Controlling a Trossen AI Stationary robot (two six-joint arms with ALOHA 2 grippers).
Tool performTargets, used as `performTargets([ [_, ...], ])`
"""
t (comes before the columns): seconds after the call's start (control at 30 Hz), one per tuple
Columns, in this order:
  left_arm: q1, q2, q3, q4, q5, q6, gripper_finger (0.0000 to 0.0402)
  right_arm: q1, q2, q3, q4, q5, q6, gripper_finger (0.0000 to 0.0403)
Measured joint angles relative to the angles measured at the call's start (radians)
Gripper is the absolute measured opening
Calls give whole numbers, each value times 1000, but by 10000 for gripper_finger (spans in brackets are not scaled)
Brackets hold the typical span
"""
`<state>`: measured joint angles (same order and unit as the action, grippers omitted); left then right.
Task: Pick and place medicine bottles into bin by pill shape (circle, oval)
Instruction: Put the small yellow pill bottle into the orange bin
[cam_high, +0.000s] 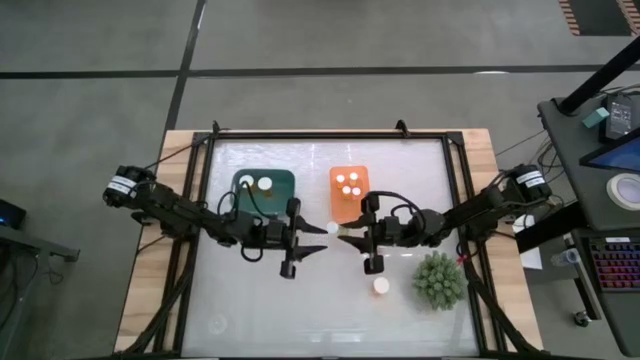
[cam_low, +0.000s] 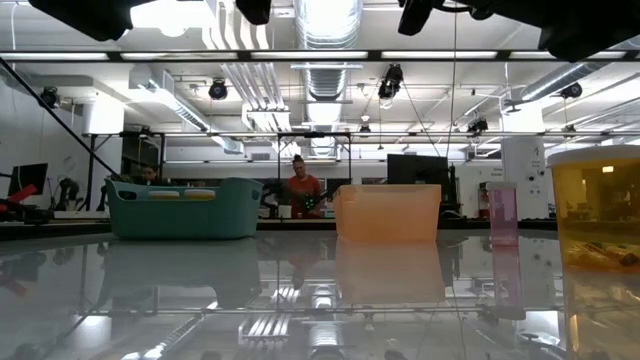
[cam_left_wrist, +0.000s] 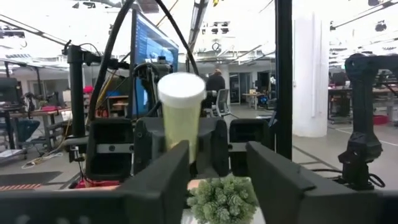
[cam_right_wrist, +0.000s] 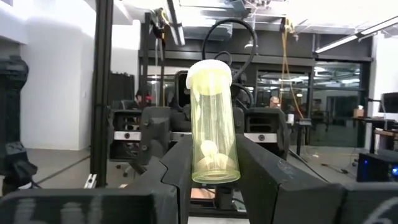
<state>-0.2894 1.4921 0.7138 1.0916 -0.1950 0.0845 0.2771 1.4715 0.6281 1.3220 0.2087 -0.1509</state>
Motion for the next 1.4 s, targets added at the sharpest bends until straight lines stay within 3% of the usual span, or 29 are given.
performTargets([
  [0.23, 3, 0, 24, 0, -98, 0, 184, 0, 3, 0, 0, 39, 0, 95],
  [0.43, 9, 28, 37, 19, -98, -1, 185, 0, 3, 0, 0, 47, 0, 95],
  [0.77, 22, 116, 41, 215, -101, -2, 184, 0, 3, 0, -1, 47, 1, 95],
  [1.4, 34, 202, 115, 236, -100, 2, 183, 0, 3, 0, -1, 47, 0, 95],
])
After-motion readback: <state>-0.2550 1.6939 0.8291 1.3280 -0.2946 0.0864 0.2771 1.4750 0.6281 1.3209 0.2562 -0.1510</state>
